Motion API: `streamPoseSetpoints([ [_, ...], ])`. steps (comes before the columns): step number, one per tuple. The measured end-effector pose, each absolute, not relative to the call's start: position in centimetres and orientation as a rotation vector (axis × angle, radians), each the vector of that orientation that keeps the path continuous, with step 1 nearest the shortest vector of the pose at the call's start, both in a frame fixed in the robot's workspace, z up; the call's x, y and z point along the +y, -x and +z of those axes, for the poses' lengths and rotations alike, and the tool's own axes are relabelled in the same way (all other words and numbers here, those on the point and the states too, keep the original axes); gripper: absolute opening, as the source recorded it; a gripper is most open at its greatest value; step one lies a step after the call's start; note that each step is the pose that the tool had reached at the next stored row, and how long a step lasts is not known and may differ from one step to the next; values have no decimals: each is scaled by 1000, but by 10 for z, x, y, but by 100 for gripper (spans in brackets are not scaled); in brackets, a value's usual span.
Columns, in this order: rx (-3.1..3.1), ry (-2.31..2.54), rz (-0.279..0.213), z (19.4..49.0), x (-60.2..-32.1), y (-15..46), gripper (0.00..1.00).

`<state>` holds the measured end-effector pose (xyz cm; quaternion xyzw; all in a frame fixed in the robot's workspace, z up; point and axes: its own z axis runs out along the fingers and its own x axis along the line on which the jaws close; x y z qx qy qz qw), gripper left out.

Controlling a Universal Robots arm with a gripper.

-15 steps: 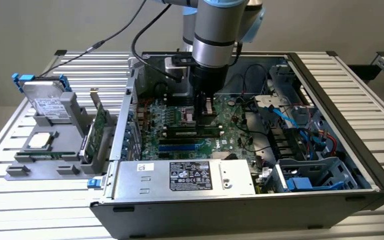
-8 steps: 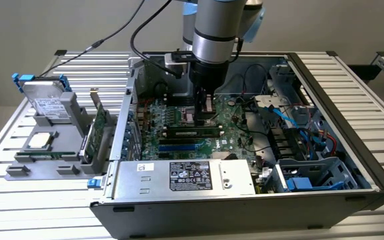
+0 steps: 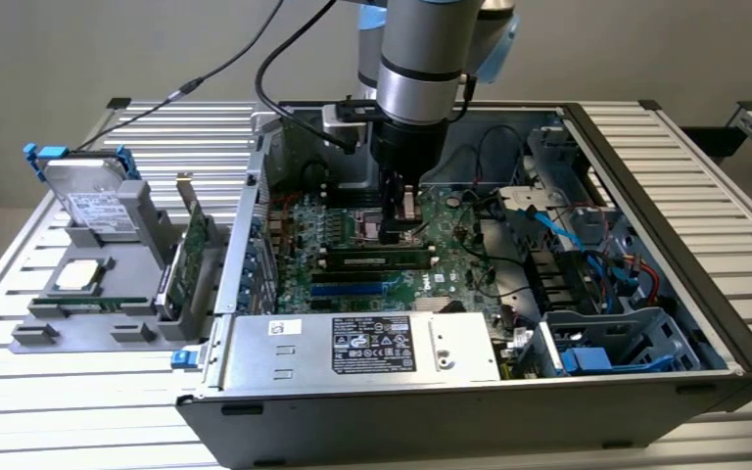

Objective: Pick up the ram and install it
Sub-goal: 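Insert the ram into the slot, then press down the ram until it locks into place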

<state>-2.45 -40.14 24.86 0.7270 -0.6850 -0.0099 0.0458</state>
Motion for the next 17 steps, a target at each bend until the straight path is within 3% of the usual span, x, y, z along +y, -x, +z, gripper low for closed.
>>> streamPoseSetpoints([
  [17, -2091, -2220, -30, 249, -401, 23, 10],
])
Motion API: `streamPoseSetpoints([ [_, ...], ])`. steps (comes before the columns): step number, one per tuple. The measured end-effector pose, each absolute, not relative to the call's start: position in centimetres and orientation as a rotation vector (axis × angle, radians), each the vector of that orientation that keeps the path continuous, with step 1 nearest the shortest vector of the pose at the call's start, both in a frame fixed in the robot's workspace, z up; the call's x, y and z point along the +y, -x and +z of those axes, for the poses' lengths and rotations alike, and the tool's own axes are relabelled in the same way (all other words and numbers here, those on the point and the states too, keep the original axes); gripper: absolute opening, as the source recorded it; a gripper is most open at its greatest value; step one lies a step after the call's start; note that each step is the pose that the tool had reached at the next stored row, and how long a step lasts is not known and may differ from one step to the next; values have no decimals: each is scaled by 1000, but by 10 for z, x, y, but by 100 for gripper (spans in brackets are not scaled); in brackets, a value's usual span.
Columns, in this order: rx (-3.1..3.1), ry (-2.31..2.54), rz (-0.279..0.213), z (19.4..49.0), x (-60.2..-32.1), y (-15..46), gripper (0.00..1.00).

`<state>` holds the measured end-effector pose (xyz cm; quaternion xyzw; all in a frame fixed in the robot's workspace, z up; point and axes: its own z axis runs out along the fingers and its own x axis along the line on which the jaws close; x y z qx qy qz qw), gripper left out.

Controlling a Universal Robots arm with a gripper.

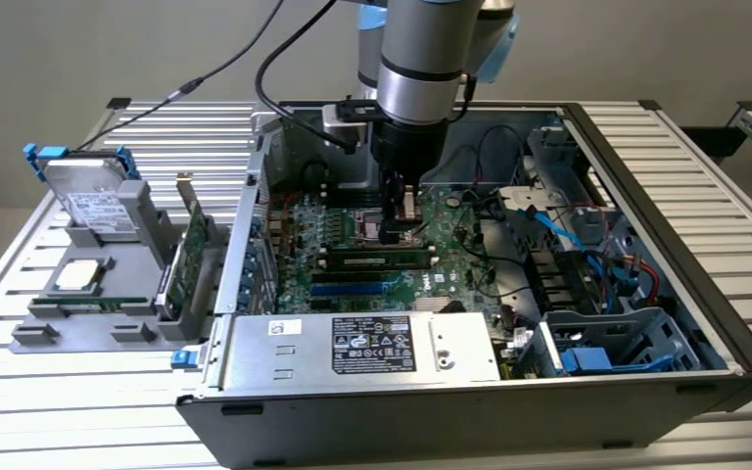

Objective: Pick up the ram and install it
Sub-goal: 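Press down the ram until it locks into place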

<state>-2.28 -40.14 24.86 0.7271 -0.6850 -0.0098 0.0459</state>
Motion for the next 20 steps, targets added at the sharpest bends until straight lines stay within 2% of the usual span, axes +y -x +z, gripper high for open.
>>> streamPoseSetpoints([
  [20, -2092, -2220, -30, 231, -401, 4, 10],
])
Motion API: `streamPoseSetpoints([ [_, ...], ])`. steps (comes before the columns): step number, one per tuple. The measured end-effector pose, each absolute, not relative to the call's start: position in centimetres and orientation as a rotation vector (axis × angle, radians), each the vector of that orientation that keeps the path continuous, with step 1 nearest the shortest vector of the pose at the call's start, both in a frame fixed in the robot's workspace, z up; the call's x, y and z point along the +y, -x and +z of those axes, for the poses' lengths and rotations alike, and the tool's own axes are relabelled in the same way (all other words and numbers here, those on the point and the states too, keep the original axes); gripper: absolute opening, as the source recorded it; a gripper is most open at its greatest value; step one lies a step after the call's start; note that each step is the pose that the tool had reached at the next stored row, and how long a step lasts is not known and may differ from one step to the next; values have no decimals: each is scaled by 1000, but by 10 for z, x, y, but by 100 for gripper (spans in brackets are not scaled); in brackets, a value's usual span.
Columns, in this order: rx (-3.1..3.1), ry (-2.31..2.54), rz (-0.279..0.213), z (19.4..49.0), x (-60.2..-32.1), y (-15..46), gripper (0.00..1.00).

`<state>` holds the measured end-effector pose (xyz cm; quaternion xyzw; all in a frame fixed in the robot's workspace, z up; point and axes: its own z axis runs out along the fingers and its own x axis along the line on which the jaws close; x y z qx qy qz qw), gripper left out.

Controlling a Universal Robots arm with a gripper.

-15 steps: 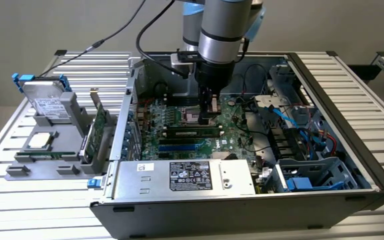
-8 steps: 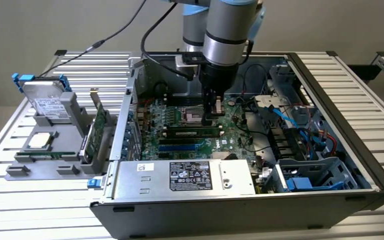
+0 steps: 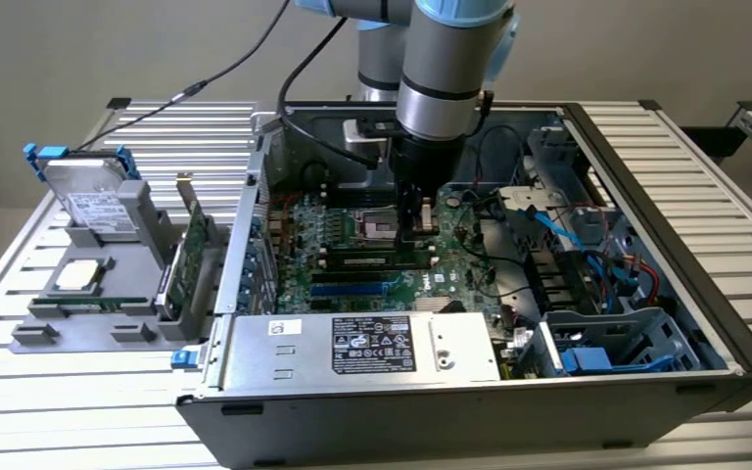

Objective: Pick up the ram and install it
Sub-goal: 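Press down the ram until it locks into place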

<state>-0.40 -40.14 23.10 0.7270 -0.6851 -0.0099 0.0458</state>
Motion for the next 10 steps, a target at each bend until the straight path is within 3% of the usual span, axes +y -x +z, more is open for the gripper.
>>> streamPoseSetpoints([
  [10, -2091, -2219, -30, 223, -401, 4, 10],
])
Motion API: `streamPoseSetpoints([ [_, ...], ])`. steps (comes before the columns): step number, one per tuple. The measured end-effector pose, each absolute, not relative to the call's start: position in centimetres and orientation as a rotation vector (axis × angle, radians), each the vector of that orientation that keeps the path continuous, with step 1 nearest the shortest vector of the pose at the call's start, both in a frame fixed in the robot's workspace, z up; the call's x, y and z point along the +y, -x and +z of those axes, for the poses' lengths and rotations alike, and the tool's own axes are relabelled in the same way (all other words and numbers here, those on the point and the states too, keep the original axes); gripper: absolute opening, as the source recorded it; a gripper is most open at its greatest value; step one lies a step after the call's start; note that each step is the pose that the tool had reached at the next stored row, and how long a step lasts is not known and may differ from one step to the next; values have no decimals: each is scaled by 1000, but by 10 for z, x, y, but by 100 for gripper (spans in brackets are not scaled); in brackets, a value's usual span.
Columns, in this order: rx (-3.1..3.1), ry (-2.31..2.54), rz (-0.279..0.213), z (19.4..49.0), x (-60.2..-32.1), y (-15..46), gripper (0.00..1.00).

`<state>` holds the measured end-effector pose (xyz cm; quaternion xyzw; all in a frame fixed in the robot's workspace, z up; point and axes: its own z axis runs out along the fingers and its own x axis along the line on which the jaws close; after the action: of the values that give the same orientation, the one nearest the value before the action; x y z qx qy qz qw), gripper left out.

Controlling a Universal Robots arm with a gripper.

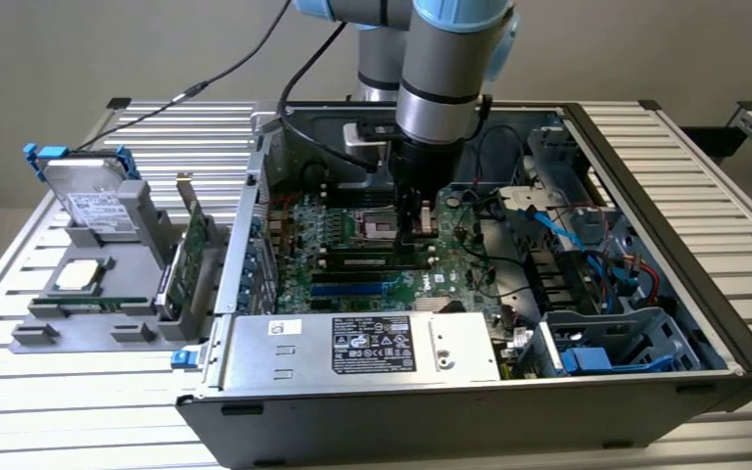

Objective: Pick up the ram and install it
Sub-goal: 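Press down the ram until it locks into place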

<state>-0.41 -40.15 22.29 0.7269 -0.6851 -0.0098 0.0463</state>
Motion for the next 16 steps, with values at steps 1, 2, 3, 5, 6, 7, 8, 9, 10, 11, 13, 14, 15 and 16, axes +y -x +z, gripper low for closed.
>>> streamPoseSetpoints([
  [1, -2091, -2219, -30, 223, -401, 4, 10],
  [2, -2092, -2219, -30, 223, -401, 4, 10],
  [3, -2092, -2220, -30, 224, -401, 4, 10],
  [5, -2093, -2221, -31, 226, -401, 4, 10],
  [6, -2092, -2221, -31, 228, -401, 4, 10],
  [7, -2092, -2220, -31, 230, -401, 4, 10],
  [8, -2092, -2220, -31, 231, -401, 4, 10],
  [9, -2092, -2220, -31, 232, -401, 4, 10],
  [10, -2091, -2219, -31, 233, -401, 5, 10],
  [11, -2092, -2219, -31, 233, -401, 5, 10],
  [13, -2092, -2220, -31, 233, -401, 9, 10],
  [14, -2092, -2219, -31, 233, -401, 12, 10],
  [15, -2092, -2219, -31, 233, -401, 15, 10],
  [16, -2092, -2219, -31, 233, -401, 17, 10],
])
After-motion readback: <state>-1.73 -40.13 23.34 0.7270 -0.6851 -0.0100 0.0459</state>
